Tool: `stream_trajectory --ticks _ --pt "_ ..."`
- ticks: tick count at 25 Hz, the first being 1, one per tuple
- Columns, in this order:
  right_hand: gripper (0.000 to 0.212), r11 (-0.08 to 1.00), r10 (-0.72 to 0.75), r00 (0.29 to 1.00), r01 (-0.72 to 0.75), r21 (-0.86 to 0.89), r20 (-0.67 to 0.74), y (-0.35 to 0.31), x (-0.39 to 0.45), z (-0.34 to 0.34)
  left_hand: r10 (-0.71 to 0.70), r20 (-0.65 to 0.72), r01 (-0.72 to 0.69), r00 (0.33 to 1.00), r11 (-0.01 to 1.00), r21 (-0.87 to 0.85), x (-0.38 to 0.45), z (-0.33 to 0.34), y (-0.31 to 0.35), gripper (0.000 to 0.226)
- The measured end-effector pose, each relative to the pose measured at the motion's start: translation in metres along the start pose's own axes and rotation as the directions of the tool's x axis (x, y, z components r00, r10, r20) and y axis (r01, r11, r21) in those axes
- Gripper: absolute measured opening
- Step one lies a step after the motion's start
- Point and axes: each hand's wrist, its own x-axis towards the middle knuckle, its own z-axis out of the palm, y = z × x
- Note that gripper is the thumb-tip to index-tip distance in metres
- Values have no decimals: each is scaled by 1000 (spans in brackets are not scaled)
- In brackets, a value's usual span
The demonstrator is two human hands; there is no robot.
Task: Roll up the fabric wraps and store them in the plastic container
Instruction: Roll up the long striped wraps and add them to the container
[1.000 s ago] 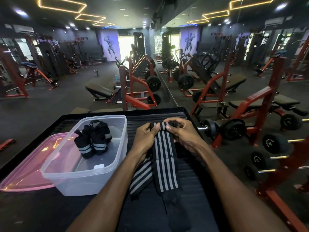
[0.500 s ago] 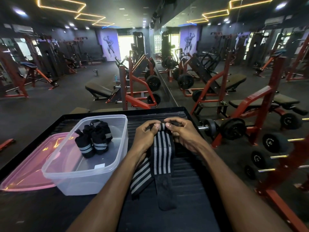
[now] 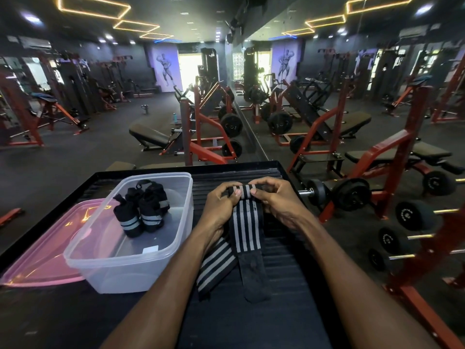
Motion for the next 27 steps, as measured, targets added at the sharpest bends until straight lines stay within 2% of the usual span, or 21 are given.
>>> stream_trajectory --ticks 2,4,9,13,16,20,27 --pt "21 999 -48 999 47 -14 -10 -1 -1 0 -59 -5 59 998 997 -54 1 2 0 13" --pt "24 998 -66 998 66 -11 4 -2 -2 0 -77 -21 76 997 996 -38 2 3 -2 17" --pt "13 990 46 999 -49 129 27 -2 -1 3 8 -53 -9 999 1000 -19 1 1 -1 17" --pt "13 991 34 998 -40 126 51 -2 -2 2 -25 -46 26 999 1000 2 3 3 -3 19" --pt "21 966 112 991 -126 227 73 -3 1 1 -38 -71 38 997 999 3 4 3 -2 23" --pt "18 970 62 996 -75 231 65 0 -1 3 -47 -42 48 998 999 9 3 6 -1 28" --pt "28 950 97 993 -115 290 73 -3 1 3 118 -79 -115 990 993 41 -2 4 1 20"
